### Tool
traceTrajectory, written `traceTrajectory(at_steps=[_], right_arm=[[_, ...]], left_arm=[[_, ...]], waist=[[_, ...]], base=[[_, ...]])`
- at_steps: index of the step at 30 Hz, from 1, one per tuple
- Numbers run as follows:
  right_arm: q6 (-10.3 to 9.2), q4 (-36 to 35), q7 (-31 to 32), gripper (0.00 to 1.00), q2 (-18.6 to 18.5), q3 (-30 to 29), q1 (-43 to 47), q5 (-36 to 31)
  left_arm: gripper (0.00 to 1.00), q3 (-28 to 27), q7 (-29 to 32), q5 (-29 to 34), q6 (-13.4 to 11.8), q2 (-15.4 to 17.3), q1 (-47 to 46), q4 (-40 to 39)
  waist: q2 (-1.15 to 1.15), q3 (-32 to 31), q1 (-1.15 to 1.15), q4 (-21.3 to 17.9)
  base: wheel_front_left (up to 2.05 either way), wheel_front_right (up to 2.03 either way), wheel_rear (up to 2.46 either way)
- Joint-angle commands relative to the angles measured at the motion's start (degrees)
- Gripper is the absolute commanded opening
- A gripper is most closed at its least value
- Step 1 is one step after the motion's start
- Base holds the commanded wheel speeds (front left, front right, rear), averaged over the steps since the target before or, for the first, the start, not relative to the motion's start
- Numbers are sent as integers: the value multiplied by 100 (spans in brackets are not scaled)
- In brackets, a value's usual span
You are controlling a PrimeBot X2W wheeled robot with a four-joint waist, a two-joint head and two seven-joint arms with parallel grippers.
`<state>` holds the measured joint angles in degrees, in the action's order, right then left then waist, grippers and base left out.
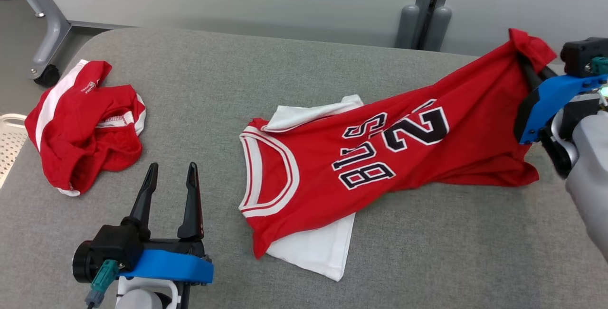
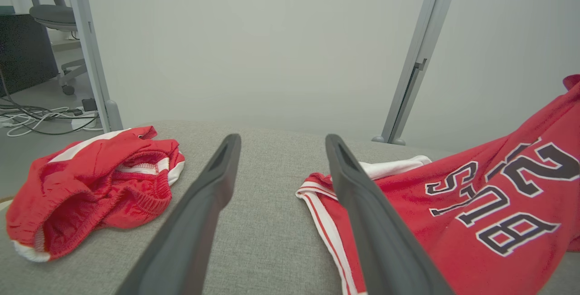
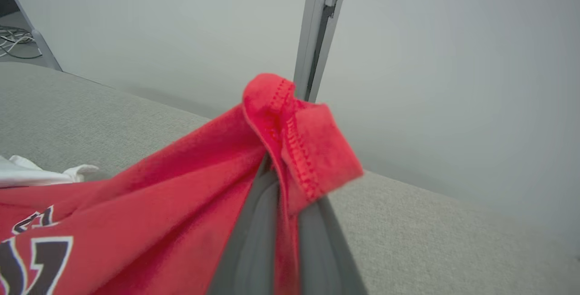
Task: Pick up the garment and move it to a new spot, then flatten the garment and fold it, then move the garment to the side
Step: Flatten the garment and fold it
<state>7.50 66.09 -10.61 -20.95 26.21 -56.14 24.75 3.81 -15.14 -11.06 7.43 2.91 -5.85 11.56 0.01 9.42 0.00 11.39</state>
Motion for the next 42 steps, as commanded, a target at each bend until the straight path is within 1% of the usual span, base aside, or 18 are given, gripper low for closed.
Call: traceTrajectory(at_steps=[1, 3, 4, 5, 6, 10, 12, 15, 20, 27, 32, 33, 38, 42], right_arm=[[-1, 111, -95, 0, -47, -52, -130, -80], [0, 322, -224, 0, 41, -141, -229, -196], [0, 393, -273, 35, 80, -175, -257, -240], [-1, 456, -310, 91, 98, -227, -289, -265], [-1, 494, -345, 100, 117, -277, -319, -297], [-1, 559, -442, 100, 180, -443, -371, -456], [-1, 446, -461, 100, 196, -533, -320, -544], [-1, -24, -461, 100, 144, -764, -30, -660], [-1, -974, -462, 100, 156, -1195, 656, -856], [0, -2269, -461, 100, 315, -1845, 1958, -963], [0, -3207, -461, 100, 565, -2126, 2884, -965], [0, -3207, -461, 100, 565, -2126, 2884, -965], [0, -3966, -462, 100, 844, -2258, 3710, -1151], [0, -4439, -462, 100, 1061, -2405, 4267, -1390]], left_arm=[[100, -6, -1, -17, 7, -2, -59, 5], [100, 12, -1, -33, 7, -3, -74, -4], [100, 15, -1, -38, 7, -2, -81, -3], [100, 24, -1, -46, 7, -2, -94, 1], [100, 26, -1, -51, 7, -2, -107, 4], [100, 15, -1, -37, 7, -3, -136, 13], [100, -1, 0, -16, 7, -2, -127, 16], [100, -23, -1, 11, 7, -2, -84, 11], [100, -75, -1, 68, 7, 0, 37, 4], [100, -174, 0, 171, 7, -2, 235, -42], [100, -266, -1, 215, 7, -1, 344, -97], [100, -266, -1, 215, 7, -1, 344, -97], [100, -328, -1, 250, 7, 0, 414, -130], [100, -337, -1, 251, 7, -1, 450, -146]], waist=[[-1, 18, 0, 23], [-1, 47, 0, 49], [-1, 62, 0, 56], [-1, 80, 0, 63], [-1, 91, 0, 65], [-1, 131, 0, 45], [-1, 116, 0, 4], [-1, 60, 0, -81], [-1, -111, 0, -275], [-1, -328, 0, -598], [-1, -389, 0, -804], [-1, -389, 0, -804], [-1, -402, 0, -954], [-1, -421, 0, -1009]], base=[[0, 0, 0], [0, 0, 0], [0, 0, 0], [0, 0, 0], [0, 0, 0], [0, 0, 0], [0, 0, 0], [0, 0, 0], [0, 0, 0], [0, 0, 0], [0, 0, 0], [0, 0, 0], [0, 0, 0], [0, 0, 0]])
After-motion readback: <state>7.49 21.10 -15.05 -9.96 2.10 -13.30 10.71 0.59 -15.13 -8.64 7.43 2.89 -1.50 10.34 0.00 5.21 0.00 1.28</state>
